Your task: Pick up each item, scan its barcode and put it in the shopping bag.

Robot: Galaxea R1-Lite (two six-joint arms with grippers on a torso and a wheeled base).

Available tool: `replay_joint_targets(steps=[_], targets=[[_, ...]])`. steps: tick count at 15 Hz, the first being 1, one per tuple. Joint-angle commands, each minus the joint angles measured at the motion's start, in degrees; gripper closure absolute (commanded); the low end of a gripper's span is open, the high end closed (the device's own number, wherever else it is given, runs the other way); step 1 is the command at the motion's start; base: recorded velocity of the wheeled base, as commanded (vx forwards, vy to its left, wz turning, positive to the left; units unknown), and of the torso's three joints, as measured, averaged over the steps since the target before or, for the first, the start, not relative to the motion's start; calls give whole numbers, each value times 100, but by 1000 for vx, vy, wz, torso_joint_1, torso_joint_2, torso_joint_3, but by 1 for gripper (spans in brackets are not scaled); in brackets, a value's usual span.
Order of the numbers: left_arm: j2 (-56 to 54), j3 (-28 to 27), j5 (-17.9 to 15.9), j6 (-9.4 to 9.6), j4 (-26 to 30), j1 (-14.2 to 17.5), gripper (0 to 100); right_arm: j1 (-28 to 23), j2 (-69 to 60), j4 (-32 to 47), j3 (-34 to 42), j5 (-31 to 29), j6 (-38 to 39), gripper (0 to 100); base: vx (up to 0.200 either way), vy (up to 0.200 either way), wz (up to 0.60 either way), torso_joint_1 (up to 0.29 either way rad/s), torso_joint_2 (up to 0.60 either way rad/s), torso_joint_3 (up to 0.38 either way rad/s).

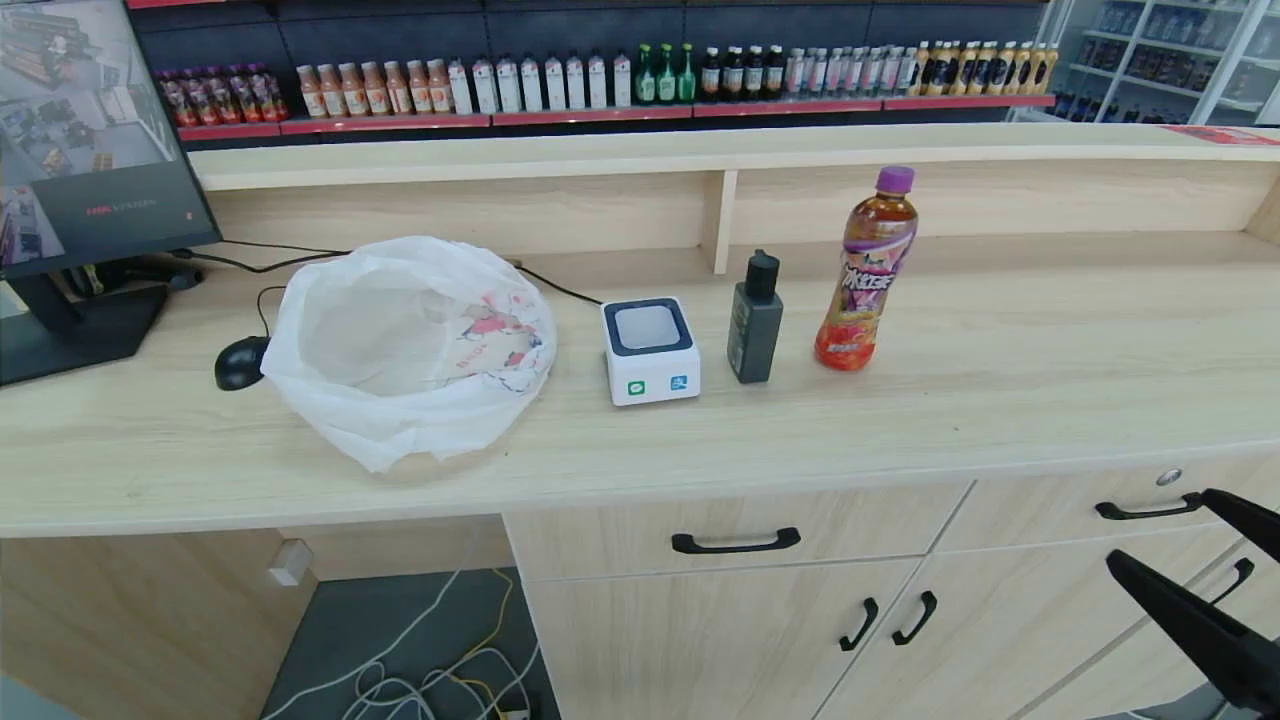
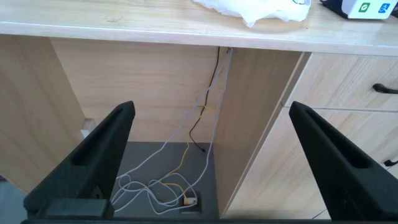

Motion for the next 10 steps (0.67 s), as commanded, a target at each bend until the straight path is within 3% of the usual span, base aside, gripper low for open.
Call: replay_joint_targets(steps=[1, 3, 6, 10], targets=[[-2, 0, 2, -2, 0, 1, 0, 341, 1459, -677, -424, 3, -39, 0, 0, 0, 0, 0, 0, 0], [-2, 0, 2, -2, 0, 1, 0, 516, 1784, -791, -881, 3, -162, 0, 0, 0, 0, 0, 0, 0], [-2, 0, 2, -2, 0, 1, 0, 657, 3428, -3173, -1391, -14, -285, 0, 0, 0, 0, 0, 0, 0], [-2, 0, 2, -2, 0, 1, 0, 815, 3779, -3217, -1681, -243, -338, 0, 0, 0, 0, 0, 0, 0]])
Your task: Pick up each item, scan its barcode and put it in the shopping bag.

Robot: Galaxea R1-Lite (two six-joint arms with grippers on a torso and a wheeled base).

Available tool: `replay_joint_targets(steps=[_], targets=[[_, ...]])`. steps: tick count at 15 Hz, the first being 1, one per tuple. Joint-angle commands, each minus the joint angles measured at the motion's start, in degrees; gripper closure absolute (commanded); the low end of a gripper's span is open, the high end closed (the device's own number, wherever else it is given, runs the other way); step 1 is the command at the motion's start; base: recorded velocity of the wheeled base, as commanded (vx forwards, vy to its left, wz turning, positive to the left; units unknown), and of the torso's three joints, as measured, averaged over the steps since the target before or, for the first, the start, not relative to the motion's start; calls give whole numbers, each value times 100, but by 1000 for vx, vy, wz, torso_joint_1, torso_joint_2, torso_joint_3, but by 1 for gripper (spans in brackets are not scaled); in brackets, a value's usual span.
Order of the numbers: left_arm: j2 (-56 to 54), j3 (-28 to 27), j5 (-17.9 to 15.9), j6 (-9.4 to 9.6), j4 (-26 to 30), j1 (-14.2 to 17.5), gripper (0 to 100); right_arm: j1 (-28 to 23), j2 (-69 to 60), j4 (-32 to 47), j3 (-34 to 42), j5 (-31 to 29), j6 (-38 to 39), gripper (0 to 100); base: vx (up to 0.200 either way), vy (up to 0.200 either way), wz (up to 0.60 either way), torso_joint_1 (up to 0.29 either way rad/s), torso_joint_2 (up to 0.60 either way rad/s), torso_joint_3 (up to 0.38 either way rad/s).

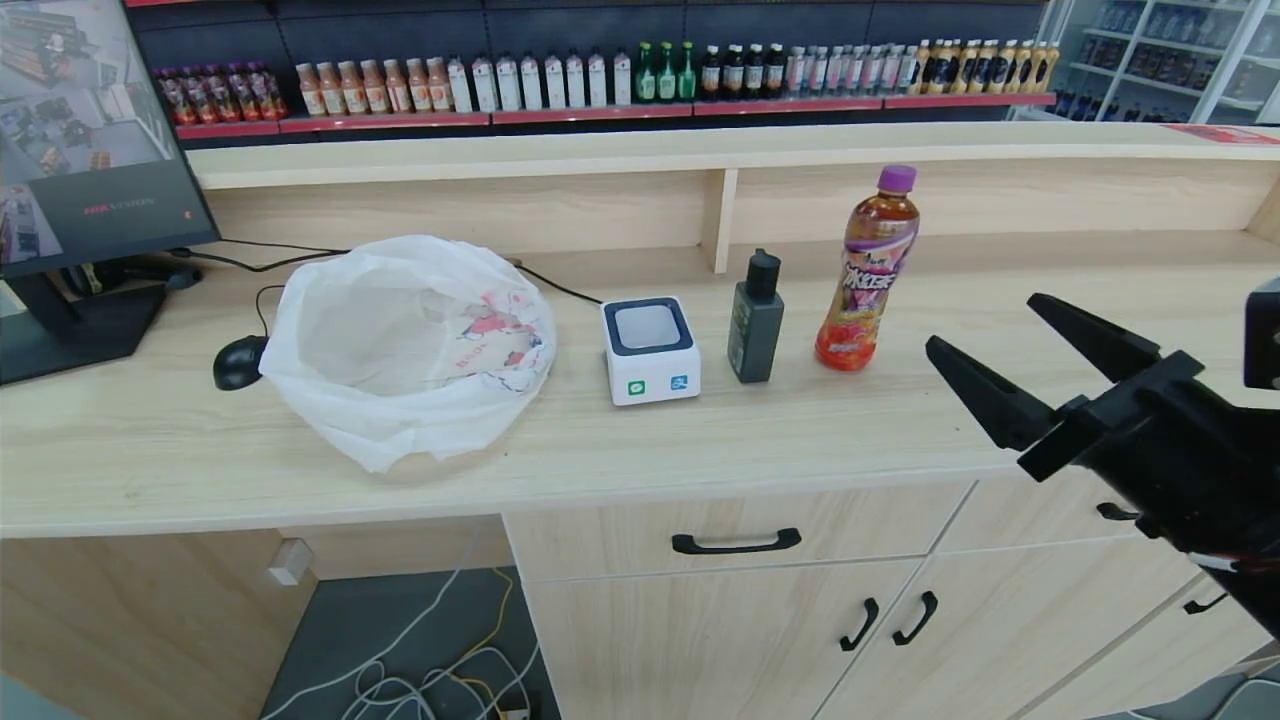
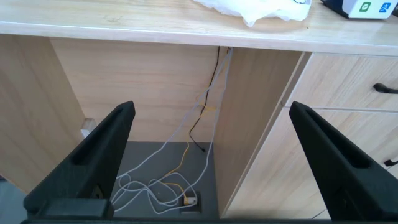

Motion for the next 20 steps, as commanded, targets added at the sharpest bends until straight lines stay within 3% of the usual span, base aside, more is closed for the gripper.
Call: replay_joint_targets(steps=[1, 12, 20], targets=[[-2, 0, 3, -2, 0, 1, 0, 278, 476, -12, 7, -153, -6, 0, 0, 0, 0, 0, 0, 0], [-2, 0, 3, -2, 0, 1, 0, 796, 1681, -12, -1593, -1304, 12, 0, 0, 0, 0, 0, 0, 0], [-2, 0, 3, -2, 0, 1, 0, 910, 2419, -12, -2226, -1313, 20, 0, 0, 0, 0, 0, 0, 0]])
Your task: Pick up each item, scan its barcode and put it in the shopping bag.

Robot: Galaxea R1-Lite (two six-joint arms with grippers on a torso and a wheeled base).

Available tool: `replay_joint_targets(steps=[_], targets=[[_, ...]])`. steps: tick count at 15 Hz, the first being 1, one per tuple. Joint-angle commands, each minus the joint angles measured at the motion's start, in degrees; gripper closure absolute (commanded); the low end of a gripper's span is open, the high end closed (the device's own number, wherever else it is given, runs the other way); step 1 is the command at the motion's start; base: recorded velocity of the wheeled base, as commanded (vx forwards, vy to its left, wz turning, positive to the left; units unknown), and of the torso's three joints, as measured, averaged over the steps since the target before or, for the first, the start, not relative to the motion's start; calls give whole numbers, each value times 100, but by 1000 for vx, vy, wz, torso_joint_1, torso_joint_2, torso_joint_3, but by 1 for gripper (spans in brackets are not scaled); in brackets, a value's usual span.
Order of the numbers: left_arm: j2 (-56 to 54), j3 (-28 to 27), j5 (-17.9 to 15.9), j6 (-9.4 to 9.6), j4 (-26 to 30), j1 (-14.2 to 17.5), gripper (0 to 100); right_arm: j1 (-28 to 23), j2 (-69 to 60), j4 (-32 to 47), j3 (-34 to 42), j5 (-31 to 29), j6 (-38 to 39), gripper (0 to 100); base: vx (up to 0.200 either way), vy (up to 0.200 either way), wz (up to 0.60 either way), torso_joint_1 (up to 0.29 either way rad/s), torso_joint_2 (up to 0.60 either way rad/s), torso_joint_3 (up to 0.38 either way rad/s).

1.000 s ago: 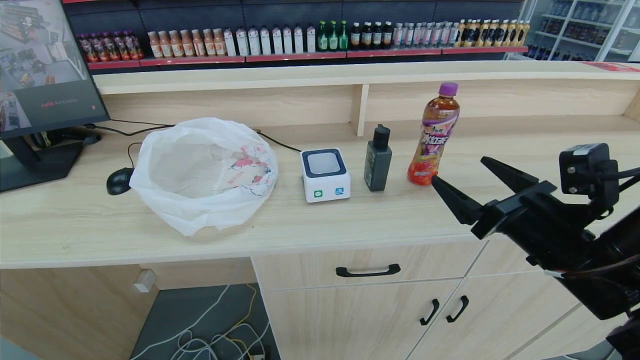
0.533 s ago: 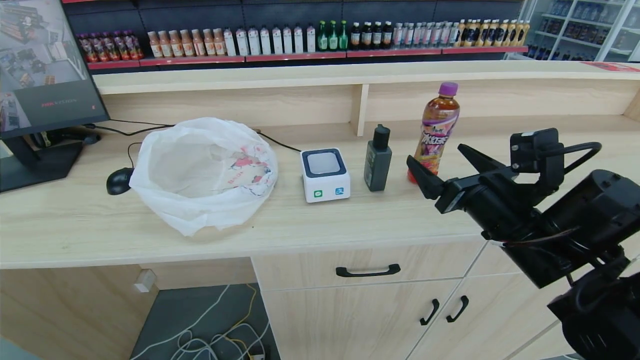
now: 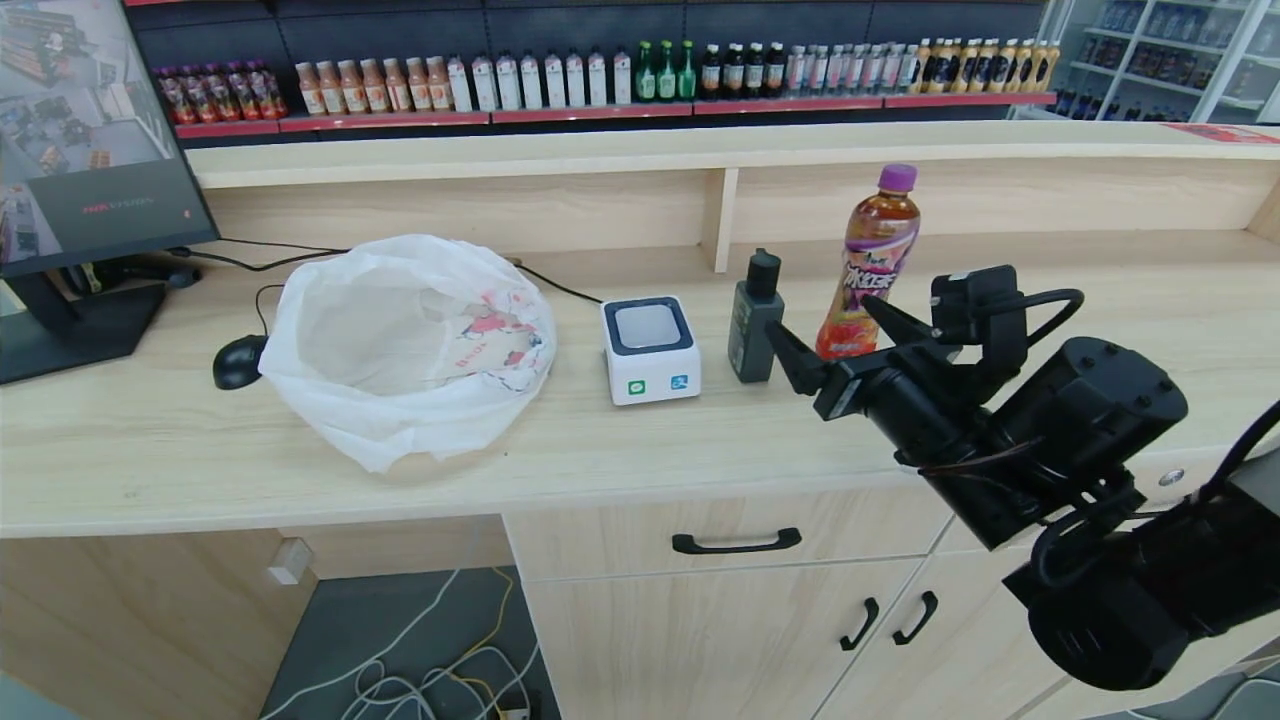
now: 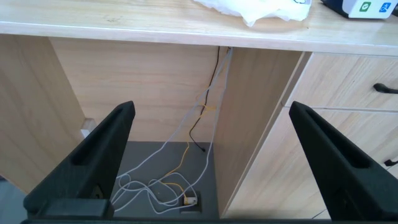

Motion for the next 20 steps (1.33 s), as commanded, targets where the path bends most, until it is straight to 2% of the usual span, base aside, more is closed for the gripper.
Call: replay_joint_targets(steps=[1, 3, 11, 20], targets=[[-2, 0, 2, -4, 0, 4, 0, 37, 373, -6, -240, -21, -28, 0, 0, 0, 0, 0, 0, 0], [-2, 0, 2, -4, 0, 4, 0, 28, 672, -6, -548, -171, -19, 0, 0, 0, 0, 0, 0, 0], [-2, 0, 2, -4, 0, 4, 0, -7, 1058, 65, -908, -215, 7, 0, 0, 0, 0, 0, 0, 0], [-2, 0, 2, -4, 0, 4, 0, -201, 1129, 1383, -2007, -417, 7, 0, 0, 0, 0, 0, 0, 0]])
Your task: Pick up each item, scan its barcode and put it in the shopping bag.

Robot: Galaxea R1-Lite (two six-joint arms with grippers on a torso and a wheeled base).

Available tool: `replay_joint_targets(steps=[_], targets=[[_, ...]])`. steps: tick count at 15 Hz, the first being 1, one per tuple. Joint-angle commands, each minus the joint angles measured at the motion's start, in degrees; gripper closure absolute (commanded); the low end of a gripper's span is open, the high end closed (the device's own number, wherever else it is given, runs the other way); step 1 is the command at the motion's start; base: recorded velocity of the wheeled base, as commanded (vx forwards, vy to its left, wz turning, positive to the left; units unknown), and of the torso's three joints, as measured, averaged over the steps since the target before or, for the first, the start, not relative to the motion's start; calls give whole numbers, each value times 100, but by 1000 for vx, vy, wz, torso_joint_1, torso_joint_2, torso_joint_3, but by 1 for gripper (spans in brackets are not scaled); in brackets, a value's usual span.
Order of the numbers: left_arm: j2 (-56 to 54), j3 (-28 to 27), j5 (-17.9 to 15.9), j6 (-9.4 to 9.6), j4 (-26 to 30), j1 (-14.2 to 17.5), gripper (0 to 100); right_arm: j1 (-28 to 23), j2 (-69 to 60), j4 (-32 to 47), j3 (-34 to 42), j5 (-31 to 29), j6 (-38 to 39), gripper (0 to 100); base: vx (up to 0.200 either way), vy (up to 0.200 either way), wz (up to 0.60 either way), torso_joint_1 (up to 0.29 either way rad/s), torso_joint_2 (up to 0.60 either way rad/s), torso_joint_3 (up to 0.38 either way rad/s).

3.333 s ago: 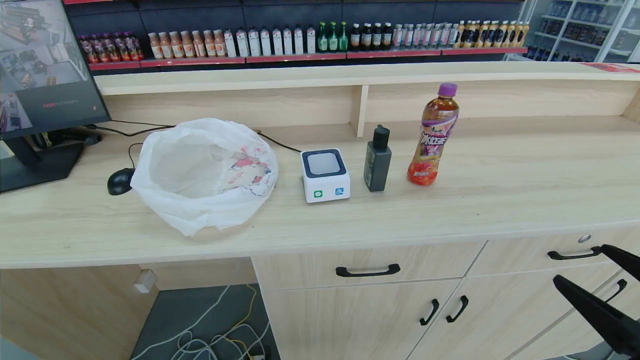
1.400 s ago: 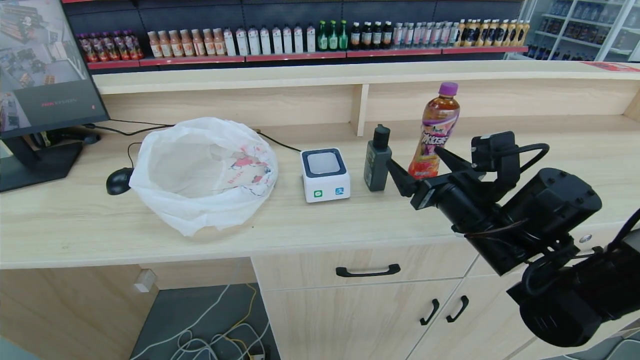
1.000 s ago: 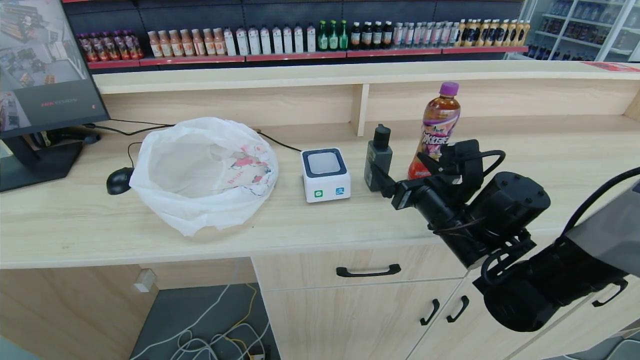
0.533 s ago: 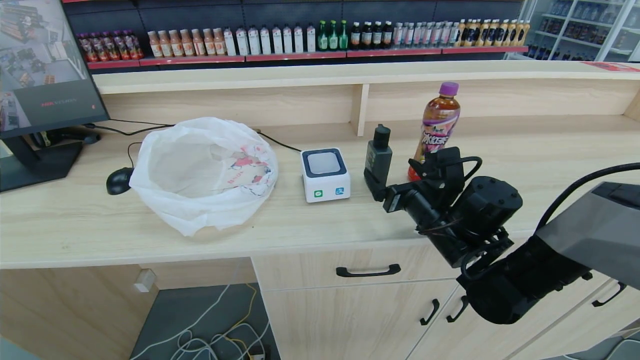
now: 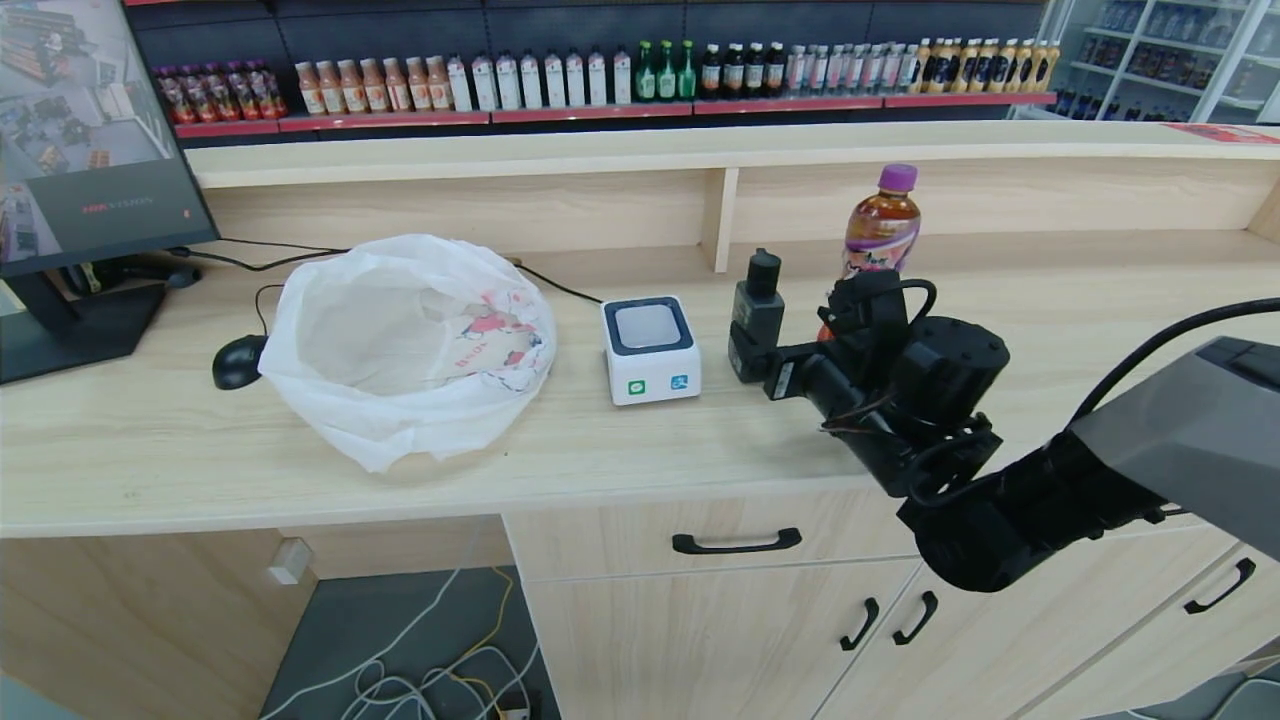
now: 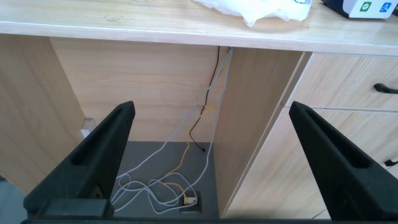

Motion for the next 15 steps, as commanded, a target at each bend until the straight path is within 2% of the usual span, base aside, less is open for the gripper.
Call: replay_joint_targets(steps=[1, 7, 15], targets=[[-2, 0, 2, -2, 0, 1, 0, -2, -8, 249, -289, -52, -1, 0, 0, 0, 0, 0, 0, 0], [-2, 0, 2, -2, 0, 1, 0, -20, 264, 934, -1133, -52, -10, 0, 0, 0, 0, 0, 0, 0], [-2, 0, 2, -2, 0, 1, 0, -20, 695, 1048, -1590, -131, 8, 0, 0, 0, 0, 0, 0, 0]])
